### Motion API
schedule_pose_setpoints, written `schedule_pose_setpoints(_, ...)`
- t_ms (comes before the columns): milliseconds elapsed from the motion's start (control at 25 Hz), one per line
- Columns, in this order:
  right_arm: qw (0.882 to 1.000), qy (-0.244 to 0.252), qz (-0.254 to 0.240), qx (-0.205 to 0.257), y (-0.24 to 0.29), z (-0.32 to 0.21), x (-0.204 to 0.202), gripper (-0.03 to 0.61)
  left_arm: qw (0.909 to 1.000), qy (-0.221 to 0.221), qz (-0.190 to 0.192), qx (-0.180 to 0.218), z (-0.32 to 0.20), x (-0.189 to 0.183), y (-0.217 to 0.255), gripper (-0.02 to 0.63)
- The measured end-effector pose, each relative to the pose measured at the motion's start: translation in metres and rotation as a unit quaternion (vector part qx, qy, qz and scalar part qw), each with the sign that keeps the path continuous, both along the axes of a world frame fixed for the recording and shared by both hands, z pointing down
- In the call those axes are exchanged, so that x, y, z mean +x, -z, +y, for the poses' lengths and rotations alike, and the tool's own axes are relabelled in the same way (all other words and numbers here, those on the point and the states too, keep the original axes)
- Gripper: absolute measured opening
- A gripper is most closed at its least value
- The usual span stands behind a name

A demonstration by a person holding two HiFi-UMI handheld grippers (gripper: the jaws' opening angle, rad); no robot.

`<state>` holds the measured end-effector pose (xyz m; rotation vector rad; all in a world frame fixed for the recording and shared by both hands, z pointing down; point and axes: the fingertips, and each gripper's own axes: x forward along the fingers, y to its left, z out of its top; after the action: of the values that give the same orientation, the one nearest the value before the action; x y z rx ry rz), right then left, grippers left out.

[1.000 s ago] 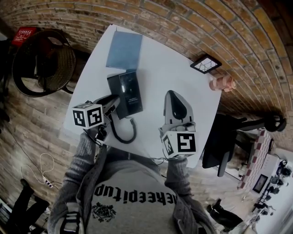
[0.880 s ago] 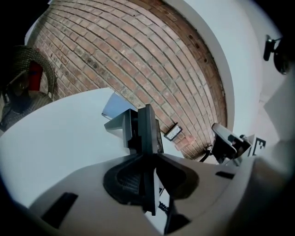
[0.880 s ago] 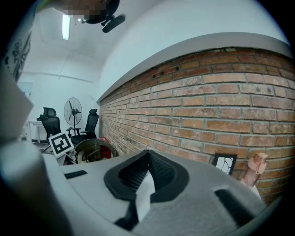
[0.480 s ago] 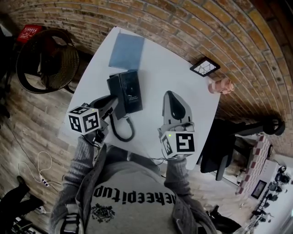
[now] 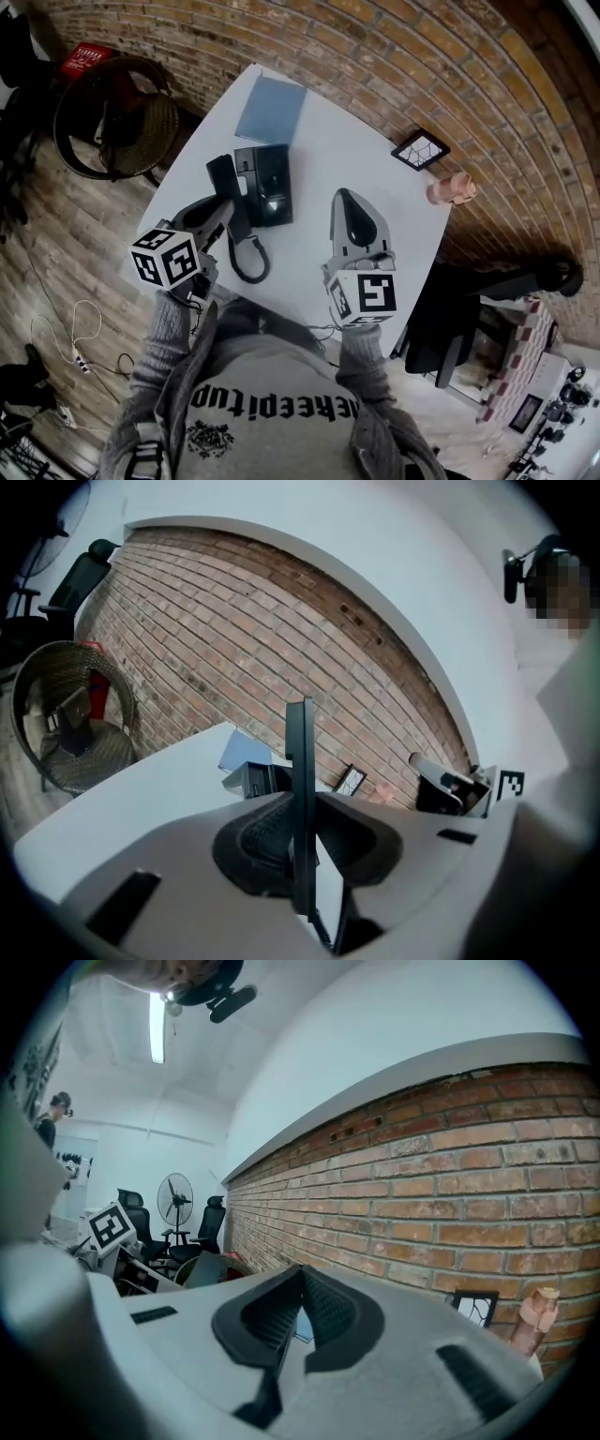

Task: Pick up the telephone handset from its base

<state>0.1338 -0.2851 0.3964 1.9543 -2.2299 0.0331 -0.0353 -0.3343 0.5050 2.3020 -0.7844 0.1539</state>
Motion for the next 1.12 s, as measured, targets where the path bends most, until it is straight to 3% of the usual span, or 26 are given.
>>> schedule_pose_setpoints(400,0.999,0.034,-0.002,0.027,0.024,0.033,-0.003,0.005,0.9957,0.064,-0.007,0.067,0.037,-0.015,0.049,0.067)
schedule_pose_setpoints(1120,0.995,0.072,0.0,0.074,0.062,0.108,-0.001,0.005,0.9758,0.14,-0.023,0.166,0.126,-0.036,0.121,0.067)
